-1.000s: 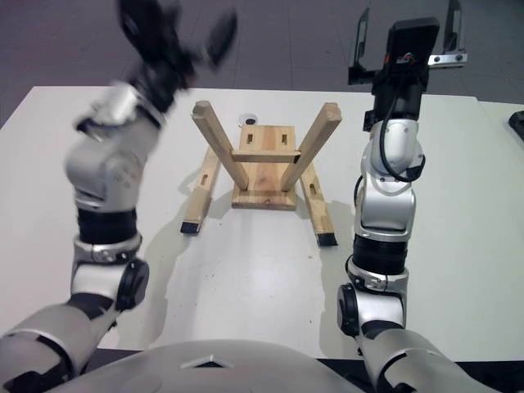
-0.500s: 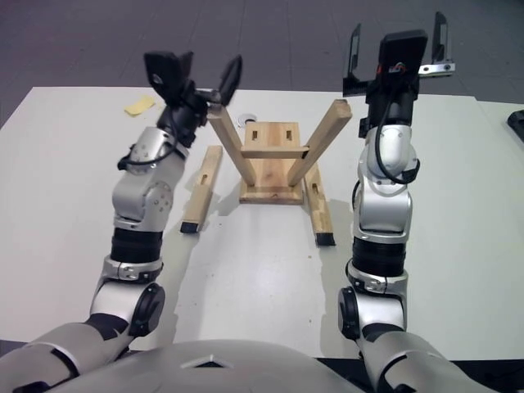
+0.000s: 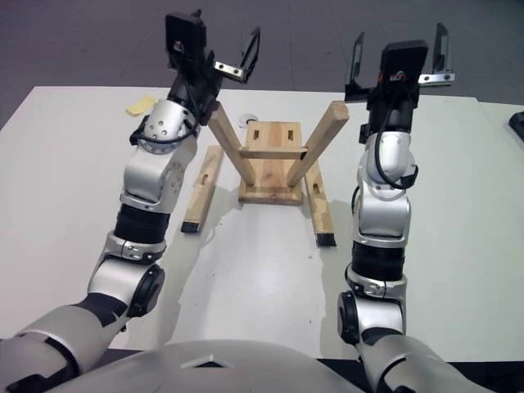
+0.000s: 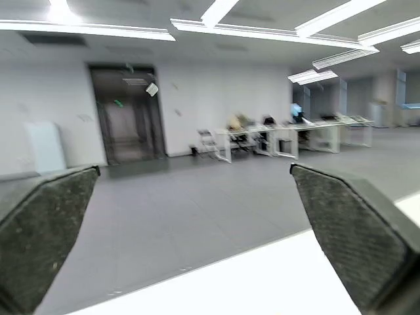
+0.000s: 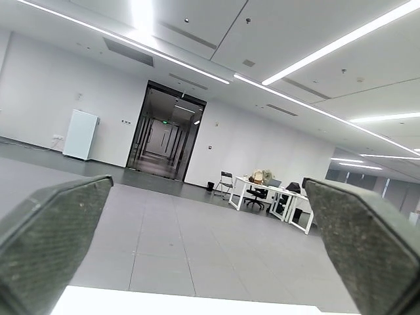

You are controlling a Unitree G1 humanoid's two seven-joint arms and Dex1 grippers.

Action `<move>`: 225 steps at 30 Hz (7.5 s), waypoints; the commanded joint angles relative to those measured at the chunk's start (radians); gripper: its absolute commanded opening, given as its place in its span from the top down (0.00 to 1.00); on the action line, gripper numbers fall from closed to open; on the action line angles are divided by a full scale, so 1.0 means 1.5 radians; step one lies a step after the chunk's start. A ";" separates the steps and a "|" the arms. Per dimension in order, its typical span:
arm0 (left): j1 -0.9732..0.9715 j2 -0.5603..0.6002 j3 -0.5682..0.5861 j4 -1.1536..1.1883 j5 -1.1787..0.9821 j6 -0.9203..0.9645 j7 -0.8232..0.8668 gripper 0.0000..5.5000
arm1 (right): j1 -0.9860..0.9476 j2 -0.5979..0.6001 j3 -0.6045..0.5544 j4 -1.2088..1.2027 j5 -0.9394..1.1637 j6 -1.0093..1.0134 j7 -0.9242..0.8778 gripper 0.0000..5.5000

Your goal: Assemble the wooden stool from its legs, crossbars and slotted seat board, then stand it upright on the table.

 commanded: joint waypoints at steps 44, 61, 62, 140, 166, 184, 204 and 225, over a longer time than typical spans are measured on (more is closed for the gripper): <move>0.272 0.027 0.047 -0.302 0.101 0.215 0.093 0.02 | 0.126 0.002 0.005 -0.030 0.083 0.142 -0.044 0.02; 0.267 -0.073 0.162 -0.258 0.111 0.302 0.211 0.02 | 0.167 0.051 -0.044 -0.002 0.018 0.157 -0.150 0.02; 0.264 -0.062 0.151 -0.267 0.111 0.287 0.194 0.02 | 0.172 0.044 -0.033 -0.012 0.020 0.147 -0.129 0.02; 0.185 -0.103 0.231 -0.233 0.066 0.121 0.273 0.02 | 0.068 -0.062 0.293 -0.098 0.391 0.209 0.350 0.45; 0.167 -0.087 0.162 -0.210 0.060 0.174 0.198 0.02 | 0.020 -0.290 0.115 0.020 0.475 0.068 0.743 0.48; 0.141 -0.078 0.283 -0.190 0.049 0.127 0.296 0.02 | -0.034 0.021 0.203 -0.190 0.764 0.292 0.269 0.02; 0.165 -0.088 0.276 -0.173 0.055 0.102 0.310 0.02 | 0.010 -0.086 0.299 -0.001 0.289 0.144 0.295 0.02; 0.188 -0.107 0.255 -0.139 0.059 0.115 0.323 0.02 | -0.170 -0.007 0.288 0.314 0.288 0.410 0.343 0.02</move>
